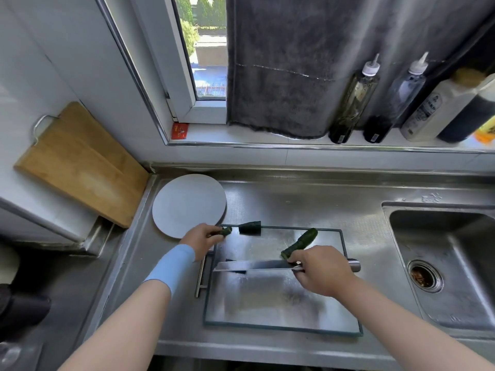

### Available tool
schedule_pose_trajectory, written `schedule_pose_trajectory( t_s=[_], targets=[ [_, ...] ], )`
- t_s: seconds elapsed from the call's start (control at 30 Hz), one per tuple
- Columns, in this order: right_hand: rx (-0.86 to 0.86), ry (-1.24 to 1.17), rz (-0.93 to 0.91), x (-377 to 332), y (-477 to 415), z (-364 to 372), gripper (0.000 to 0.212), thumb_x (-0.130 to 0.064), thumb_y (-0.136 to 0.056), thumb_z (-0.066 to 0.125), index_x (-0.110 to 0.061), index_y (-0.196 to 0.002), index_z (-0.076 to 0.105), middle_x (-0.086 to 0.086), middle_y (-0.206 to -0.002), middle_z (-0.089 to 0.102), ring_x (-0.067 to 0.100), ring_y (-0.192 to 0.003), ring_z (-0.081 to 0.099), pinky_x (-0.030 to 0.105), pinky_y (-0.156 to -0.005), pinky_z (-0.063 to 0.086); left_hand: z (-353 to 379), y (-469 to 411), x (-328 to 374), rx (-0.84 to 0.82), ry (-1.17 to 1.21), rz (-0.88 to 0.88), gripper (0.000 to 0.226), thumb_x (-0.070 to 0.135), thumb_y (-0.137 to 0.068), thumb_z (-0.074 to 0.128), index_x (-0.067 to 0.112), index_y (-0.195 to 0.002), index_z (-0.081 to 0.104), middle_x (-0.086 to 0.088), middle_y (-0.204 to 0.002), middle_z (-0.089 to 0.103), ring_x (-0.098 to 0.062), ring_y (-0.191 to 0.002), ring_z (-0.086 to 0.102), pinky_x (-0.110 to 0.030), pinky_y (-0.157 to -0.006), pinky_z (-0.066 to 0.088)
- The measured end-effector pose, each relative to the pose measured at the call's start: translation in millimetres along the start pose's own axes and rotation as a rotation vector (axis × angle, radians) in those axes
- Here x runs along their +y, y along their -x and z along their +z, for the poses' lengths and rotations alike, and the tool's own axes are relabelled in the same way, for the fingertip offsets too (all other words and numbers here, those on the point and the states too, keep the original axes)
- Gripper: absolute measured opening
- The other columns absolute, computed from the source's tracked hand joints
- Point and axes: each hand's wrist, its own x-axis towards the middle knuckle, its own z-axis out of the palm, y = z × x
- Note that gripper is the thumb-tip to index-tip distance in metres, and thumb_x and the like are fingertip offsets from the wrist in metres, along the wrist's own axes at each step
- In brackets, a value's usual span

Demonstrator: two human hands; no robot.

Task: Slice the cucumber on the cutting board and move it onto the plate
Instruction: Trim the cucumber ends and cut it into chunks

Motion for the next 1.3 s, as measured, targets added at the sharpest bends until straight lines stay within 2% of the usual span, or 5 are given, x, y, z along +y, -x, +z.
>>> schedule_pose_trajectory(
  t_s=[0.2,0.33,0.7,1.0,1.3],
  targets=[
    [0.044,-0.274,0.273,13,-5,-8,0.013,-0.037,-0.091,0.056,-0.034,-0.084,0.067,-0.010,-0.066,0.063,0.015,-0.067,0.060,0.026,-0.049,0.031,14,14,-34,0.126,-0.052,0.056,0.023,0.025,-0.087,0.069,0.024,-0.110,0.072,0.002,-0.096,0.058,-0.019,-0.096,0.054,-0.028,-0.085,0.041],
    [0.108,-0.452,0.394,6,-15,-11,0.030,-0.034,-0.093,0.058,-0.029,-0.063,0.054,-0.007,-0.056,0.058,0.015,-0.056,0.055,0.029,-0.047,0.032,47,14,-17,0.130,-0.148,0.172,0.032,0.029,-0.087,0.068,0.023,-0.119,0.067,0.004,-0.112,0.052,-0.014,-0.109,0.045,-0.023,-0.095,0.035],
    [0.121,-0.529,0.483,-3,-23,-11,0.031,-0.036,-0.093,0.059,-0.018,-0.069,0.054,-0.002,-0.059,0.057,0.017,-0.057,0.051,0.029,-0.049,0.029,62,15,-19,-0.041,-0.260,0.294,0.048,0.037,-0.073,0.073,0.034,-0.117,0.054,0.016,-0.124,0.043,-0.006,-0.117,0.037,-0.027,-0.095,0.041],
    [0.133,-0.630,0.574,14,-24,-11,0.028,-0.032,-0.093,0.059,-0.025,-0.066,0.057,-0.006,-0.058,0.056,0.016,-0.056,0.052,0.029,-0.050,0.033,89,-5,16,0.098,-0.447,0.472,0.044,0.032,-0.072,0.078,0.022,-0.112,0.066,0.004,-0.117,0.061,-0.021,-0.111,0.052,-0.038,-0.092,0.047],
    [0.177,-0.695,0.626,44,-24,-16,0.034,-0.030,-0.092,0.061,-0.024,-0.060,0.052,-0.008,-0.052,0.050,0.014,-0.056,0.049,0.029,-0.052,0.031,116,-38,75,0.142,-0.657,0.567,0.039,0.040,-0.087,0.058,0.024,-0.123,0.059,0.005,-0.128,0.056,-0.022,-0.118,0.042,-0.034,-0.100,0.027]
  ],
)
